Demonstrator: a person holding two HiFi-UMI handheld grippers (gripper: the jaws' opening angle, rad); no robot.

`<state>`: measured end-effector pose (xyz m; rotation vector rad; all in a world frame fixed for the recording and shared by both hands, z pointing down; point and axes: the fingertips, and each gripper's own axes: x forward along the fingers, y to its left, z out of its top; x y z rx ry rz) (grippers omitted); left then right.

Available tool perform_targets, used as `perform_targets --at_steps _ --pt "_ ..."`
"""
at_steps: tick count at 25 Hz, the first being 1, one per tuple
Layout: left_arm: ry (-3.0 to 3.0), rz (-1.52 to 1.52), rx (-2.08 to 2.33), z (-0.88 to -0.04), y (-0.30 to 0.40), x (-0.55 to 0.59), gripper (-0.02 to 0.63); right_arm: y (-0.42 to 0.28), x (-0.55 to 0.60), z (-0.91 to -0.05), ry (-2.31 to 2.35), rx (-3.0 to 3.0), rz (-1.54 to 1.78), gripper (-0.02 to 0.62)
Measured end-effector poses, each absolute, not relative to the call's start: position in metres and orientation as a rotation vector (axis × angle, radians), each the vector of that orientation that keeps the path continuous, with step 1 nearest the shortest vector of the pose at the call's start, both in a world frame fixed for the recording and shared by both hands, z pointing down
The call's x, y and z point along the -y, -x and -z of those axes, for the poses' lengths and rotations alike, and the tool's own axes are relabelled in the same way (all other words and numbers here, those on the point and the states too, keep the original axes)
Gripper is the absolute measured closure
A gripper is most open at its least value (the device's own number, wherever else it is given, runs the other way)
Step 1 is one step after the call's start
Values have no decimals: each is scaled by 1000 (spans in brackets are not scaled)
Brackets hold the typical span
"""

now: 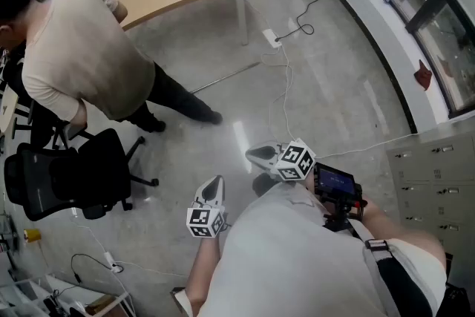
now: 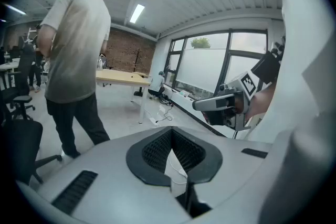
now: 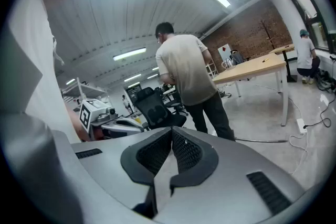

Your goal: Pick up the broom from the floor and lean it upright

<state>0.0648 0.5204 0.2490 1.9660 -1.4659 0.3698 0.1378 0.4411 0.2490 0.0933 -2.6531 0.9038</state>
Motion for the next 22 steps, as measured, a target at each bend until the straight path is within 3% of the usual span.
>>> perform_targets --at_steps 15,22 --pt "-1935 -392 1598 -247 66 -355 600 -26 -284 -255 102 2662 -694 578" --pt "-2018 -381 1458 -267 86 -305 600 -8 -238 -268 2 2600 -684 578"
